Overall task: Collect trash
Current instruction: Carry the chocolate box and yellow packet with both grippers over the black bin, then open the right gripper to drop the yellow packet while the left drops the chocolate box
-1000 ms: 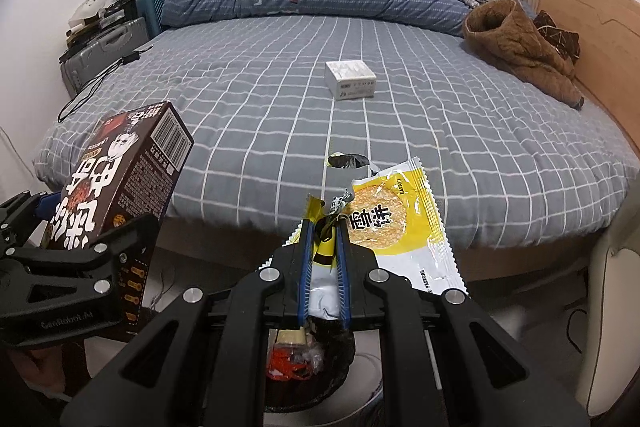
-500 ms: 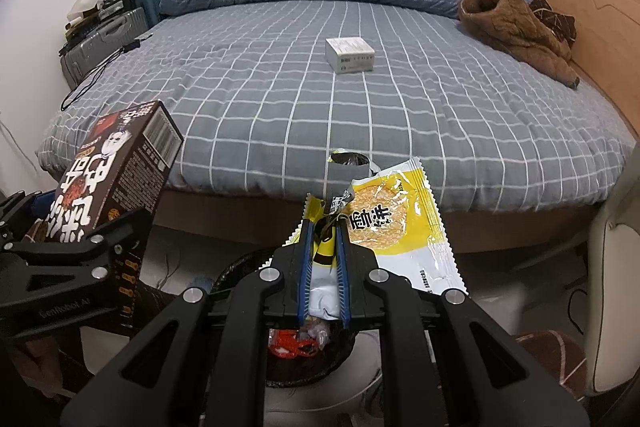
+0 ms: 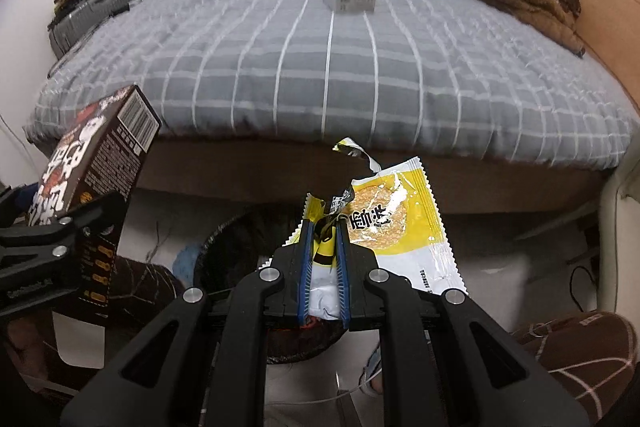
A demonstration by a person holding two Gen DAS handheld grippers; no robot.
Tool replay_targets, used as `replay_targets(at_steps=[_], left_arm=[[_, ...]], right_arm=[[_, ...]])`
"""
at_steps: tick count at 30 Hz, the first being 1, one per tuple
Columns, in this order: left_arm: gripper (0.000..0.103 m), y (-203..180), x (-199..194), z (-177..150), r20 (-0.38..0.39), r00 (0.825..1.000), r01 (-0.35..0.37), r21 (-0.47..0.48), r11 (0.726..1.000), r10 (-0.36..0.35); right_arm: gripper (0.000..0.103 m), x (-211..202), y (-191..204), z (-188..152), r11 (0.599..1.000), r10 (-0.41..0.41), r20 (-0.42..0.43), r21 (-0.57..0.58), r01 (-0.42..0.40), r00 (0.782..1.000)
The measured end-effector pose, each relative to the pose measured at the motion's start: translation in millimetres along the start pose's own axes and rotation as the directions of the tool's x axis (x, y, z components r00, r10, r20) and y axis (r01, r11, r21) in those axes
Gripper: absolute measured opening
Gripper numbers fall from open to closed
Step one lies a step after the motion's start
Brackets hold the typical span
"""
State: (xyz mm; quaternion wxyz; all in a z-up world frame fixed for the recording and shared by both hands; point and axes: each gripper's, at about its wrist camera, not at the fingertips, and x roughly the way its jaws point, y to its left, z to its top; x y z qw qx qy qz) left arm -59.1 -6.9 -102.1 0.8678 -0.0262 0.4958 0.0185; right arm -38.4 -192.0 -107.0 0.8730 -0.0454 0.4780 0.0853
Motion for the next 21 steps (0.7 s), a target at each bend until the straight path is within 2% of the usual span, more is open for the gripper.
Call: replay_targets(at_steps=[7, 12, 16, 21], left_arm=[[0.093, 0.9, 48.8, -6.5, -0.08, 0.996, -0.025, 0.02, 0.999, 0.026], [0.093, 3.6, 77.7, -3.1, -0.105, 0.994, -0.017, 0.008, 1.0, 0.018], [0.093, 6.5, 96.2, -2.0, -0.127, 0.992, -0.001, -0.001, 1.0, 0.001], [0.093, 21.5, 106.9, -4.7, -0.146, 0.989, -0.017, -0.034, 0.999, 0.012]], right_arm=[[0.011, 40.8, 9.7, 0.1, 0.999, 0.036, -0.061, -0.03, -0.038, 0.998], [0.011, 64.0, 14.4, -1.7, 0.998, 0.055, -0.104, -0.032, -0.059, 0.993], [0.011, 82.4, 21.9, -5.2, 0.996, 0.073, -0.135, -0.048, -0.08, 0.988], [0.011, 102.9, 31.2, -5.8, 0.993, 0.088, -0.171, -0.058, -0.099, 0.981]])
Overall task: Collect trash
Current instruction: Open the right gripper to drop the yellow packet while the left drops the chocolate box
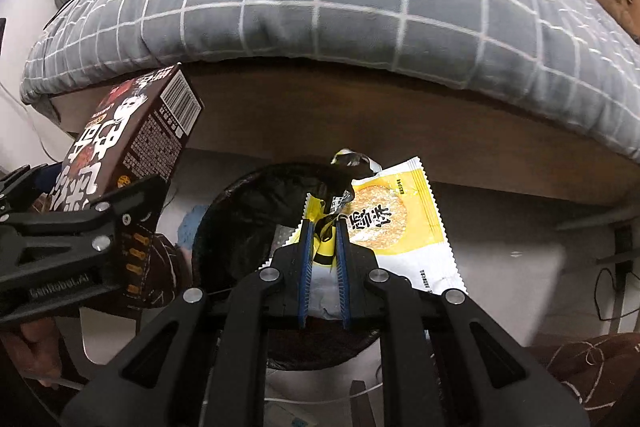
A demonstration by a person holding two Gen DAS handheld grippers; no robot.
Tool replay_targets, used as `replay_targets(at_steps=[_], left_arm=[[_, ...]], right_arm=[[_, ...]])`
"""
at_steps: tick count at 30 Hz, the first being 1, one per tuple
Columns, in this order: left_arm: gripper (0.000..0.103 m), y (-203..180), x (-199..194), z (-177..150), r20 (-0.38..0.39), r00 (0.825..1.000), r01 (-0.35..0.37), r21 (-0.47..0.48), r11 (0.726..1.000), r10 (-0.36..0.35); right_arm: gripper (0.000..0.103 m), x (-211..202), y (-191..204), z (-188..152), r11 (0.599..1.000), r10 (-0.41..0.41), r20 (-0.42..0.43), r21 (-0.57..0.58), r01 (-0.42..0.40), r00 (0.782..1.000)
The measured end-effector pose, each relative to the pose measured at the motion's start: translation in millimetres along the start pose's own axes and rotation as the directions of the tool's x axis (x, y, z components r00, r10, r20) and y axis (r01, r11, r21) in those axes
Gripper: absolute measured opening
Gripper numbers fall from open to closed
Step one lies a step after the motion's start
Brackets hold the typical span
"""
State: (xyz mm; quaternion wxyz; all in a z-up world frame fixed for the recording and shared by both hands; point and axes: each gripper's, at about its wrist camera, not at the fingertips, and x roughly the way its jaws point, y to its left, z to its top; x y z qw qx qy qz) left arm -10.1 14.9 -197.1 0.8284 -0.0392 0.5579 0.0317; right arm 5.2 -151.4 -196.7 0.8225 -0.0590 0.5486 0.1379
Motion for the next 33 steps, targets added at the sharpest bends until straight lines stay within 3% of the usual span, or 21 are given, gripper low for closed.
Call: replay_targets(at_steps=[8, 13, 18, 20, 22, 26, 33], left_arm=[[0.093, 24.1, 10.3, -3.3, -0.022, 0.999, -0.037, -0.059, 0.998, 0.036], [0.093, 33.2, 9.2, -4.9, -0.019, 0.998, -0.06, -0.075, 0.995, 0.059], [0.093, 31.0, 9.2, -6.4, -0.006, 0.997, -0.083, -0.064, 0.995, 0.083], [0.093, 29.4, 9.4, -6.5, -0.007, 0.996, -0.086, -0.064, 0.994, 0.085], [0.093, 28.9, 10.3, -6.3, -0.008, 0.996, -0.088, -0.067, 0.994, 0.088], [0.094, 35.8, 12.0, -7.4, -0.006, 0.996, -0.091, -0.064, 0.994, 0.091], [0.093, 24.5, 8.6, -5.5, 0.0, 0.998, -0.07, -0.052, 0.996, 0.07]], right_arm=[[0.011, 22.0, 11.5, 0.7, 1.0, 0.016, -0.045, -0.016, -0.017, 0.999], [0.026, 25.5, 20.9, 1.2, 0.999, 0.018, -0.047, -0.034, -0.02, 0.999], [0.028, 29.0, 25.1, 3.6, 0.999, 0.014, -0.04, -0.051, -0.016, 0.999], [0.034, 29.2, 26.9, 2.9, 0.999, 0.012, -0.036, -0.052, -0.014, 0.999], [0.047, 27.3, 27.0, 4.2, 0.998, 0.01, -0.024, -0.055, -0.012, 1.0], [0.055, 19.5, 27.5, 6.2, 0.999, 0.006, -0.002, -0.052, -0.006, 1.0], [0.079, -0.3, 16.4, 10.0, 0.998, -0.043, 0.056, -0.035, 0.045, 0.998]])
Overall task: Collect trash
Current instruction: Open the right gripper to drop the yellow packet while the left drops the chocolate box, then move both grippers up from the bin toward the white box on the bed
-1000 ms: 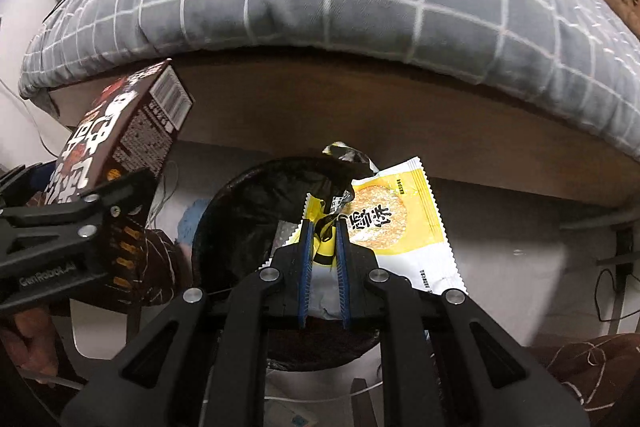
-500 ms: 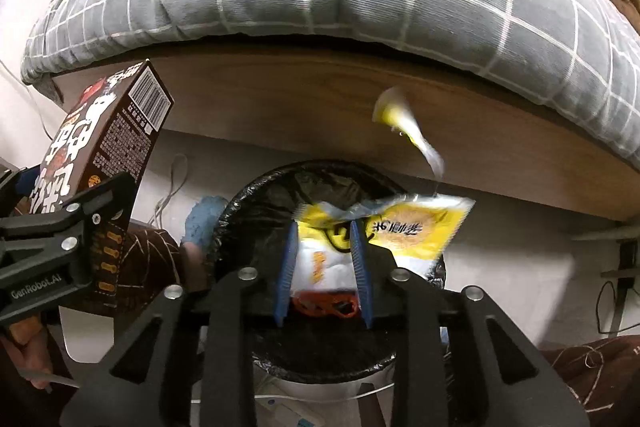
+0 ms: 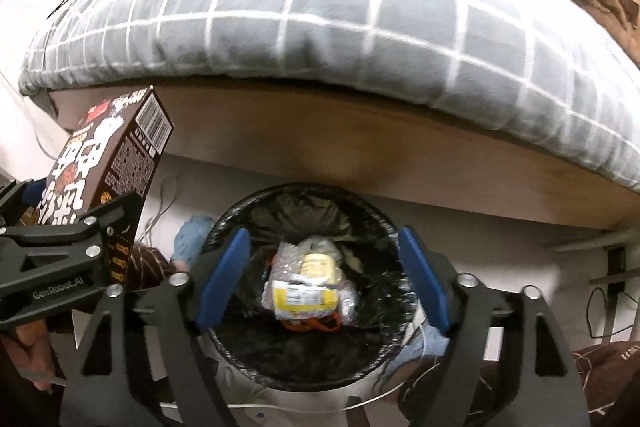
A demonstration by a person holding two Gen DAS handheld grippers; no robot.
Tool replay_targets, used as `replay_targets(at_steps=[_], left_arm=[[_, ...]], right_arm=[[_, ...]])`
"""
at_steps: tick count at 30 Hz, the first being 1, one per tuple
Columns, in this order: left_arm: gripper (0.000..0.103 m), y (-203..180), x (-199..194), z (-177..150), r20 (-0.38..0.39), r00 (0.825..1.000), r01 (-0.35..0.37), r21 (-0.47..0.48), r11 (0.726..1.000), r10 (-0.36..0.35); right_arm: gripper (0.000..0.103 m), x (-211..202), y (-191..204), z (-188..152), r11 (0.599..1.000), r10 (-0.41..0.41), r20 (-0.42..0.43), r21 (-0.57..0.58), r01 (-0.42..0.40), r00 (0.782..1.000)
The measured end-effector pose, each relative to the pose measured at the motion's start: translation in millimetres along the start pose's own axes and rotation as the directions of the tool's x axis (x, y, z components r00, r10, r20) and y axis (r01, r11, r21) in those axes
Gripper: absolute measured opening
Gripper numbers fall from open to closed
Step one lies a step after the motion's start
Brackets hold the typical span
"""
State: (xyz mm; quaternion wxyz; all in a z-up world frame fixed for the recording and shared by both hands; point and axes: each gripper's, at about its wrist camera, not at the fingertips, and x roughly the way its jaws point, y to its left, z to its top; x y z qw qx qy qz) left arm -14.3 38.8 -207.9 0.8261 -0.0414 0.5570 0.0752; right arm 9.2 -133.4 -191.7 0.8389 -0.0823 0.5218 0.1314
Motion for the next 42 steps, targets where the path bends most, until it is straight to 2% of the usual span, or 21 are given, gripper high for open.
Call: replay_targets(at_steps=[10, 17, 21, 28, 34, 38, 42], left_arm=[[0.093, -40.3, 2.0, -3.6, -0.02, 0.998, 0.069, 0.073, 0.995, -0.067], [0.094, -63.2, -0.1, -10.7, -0.04, 0.994, 0.102, 0.113, 0.988, -0.098], [0.094, -77.4, -7.2, -12.0, -0.024, 0.994, 0.11, 0.142, 0.984, -0.108], [0.095, -87.2, -12.4, -18.2, -0.027, 0.991, 0.131, 0.17, 0.977, -0.128], [0.097, -78.9, -10.8, -13.0, -0.002, 0.997, 0.078, 0.176, 0.981, -0.079], [0.097, -72.5, -16.4, -9.6, -0.005, 0.996, 0.085, 0.158, 0.984, -0.085], [0.097, -63.9, -27.4, 0.3, 0.033, 0.998, 0.055, 0.166, 0.985, -0.061]], right_arm=[[0.095, -38.1, -59.5, -10.8, 0.99, -0.087, 0.063, 0.121, 0.079, 0.994], [0.095, -51.7, -78.3, -12.2, 0.982, -0.13, 0.07, 0.146, 0.119, 0.989], [0.095, -53.0, -83.5, -16.4, 0.978, -0.159, 0.081, 0.149, 0.146, 0.984], [0.095, -59.4, -98.5, -21.6, 0.97, -0.175, 0.081, 0.188, 0.157, 0.981], [0.095, -59.6, -93.1, -20.6, 0.972, -0.176, 0.086, 0.174, 0.159, 0.981], [0.095, -61.9, -89.0, -18.3, 0.973, -0.177, 0.094, 0.168, 0.16, 0.98], [0.095, -65.7, -85.7, -14.9, 0.974, -0.178, 0.109, 0.163, 0.159, 0.978]])
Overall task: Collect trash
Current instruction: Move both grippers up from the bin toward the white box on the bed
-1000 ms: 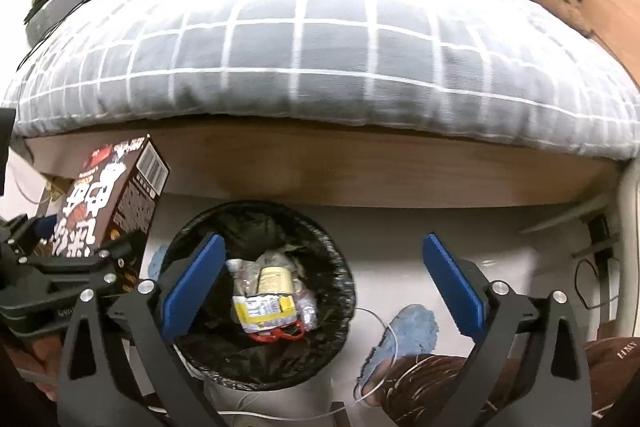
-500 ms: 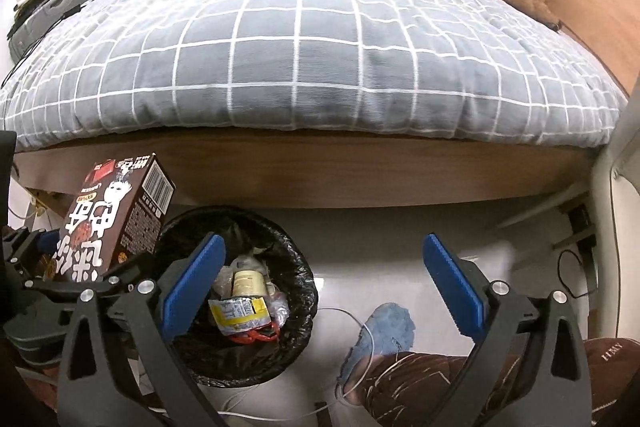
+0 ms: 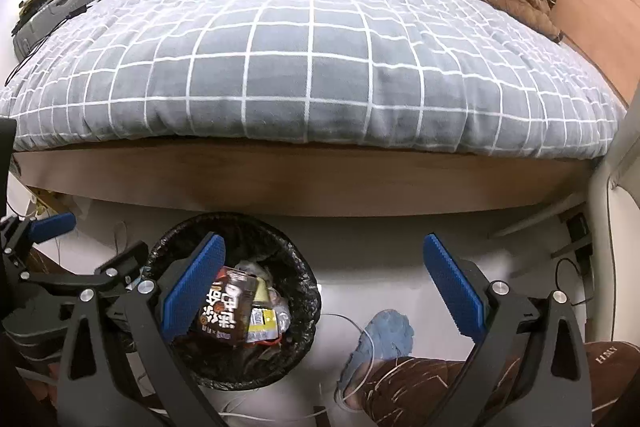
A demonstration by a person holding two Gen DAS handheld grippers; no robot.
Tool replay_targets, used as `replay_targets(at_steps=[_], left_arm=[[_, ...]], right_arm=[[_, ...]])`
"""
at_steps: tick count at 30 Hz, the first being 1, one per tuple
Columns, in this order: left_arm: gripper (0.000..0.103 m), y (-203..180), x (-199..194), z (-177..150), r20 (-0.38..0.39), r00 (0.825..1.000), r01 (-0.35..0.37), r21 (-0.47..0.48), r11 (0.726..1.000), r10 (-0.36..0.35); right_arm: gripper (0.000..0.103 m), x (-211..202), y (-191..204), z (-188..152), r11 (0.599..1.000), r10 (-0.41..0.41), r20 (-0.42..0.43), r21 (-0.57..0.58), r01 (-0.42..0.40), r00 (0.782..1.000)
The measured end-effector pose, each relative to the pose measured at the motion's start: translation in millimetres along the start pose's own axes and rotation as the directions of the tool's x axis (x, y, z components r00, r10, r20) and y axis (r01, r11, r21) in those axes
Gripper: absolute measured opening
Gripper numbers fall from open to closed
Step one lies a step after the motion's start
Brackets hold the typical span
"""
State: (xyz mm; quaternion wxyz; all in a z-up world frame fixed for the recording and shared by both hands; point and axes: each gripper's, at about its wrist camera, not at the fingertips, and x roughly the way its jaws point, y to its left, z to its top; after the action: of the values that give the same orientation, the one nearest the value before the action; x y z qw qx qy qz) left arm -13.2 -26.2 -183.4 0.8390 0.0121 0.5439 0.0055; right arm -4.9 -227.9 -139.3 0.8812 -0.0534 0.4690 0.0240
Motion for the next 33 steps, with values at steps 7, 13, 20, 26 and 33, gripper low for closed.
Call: replay_targets(at_steps=[7, 13, 20, 26, 33], left_arm=[[0.097, 0.6, -30.2, 18.0, 0.107, 0.994, 0.002, -0.033, 0.999, 0.002], [0.097, 7.3, -51.5, 38.8, 0.175, 0.985, 0.009, -0.056, 0.998, 0.001], [0.097, 18.6, -69.3, 57.6, 0.242, 0.97, 0.003, -0.068, 0.998, 0.014], [0.097, 32.9, -74.2, 84.2, 0.286, 0.958, 0.004, -0.095, 0.995, 0.024], [0.097, 40.9, -75.1, 111.8, 0.31, 0.951, 0.013, -0.107, 0.994, 0.02]], right_arm=[[0.095, -7.8, 2.2, 14.4, 1.0, 0.014, 0.037, 0.01, -0.014, 0.999], [0.095, -28.5, 0.4, 31.7, 1.0, 0.0, 0.125, 0.02, -0.002, 0.992], [0.095, -47.2, 0.1, 51.4, 1.0, -0.001, 0.199, 0.018, -0.003, 0.98], [0.095, -49.6, 0.1, 74.6, 1.0, -0.001, 0.246, 0.005, 0.0, 0.969], [0.095, -46.2, -0.2, 110.8, 1.0, 0.006, 0.295, -0.01, -0.003, 0.955]])
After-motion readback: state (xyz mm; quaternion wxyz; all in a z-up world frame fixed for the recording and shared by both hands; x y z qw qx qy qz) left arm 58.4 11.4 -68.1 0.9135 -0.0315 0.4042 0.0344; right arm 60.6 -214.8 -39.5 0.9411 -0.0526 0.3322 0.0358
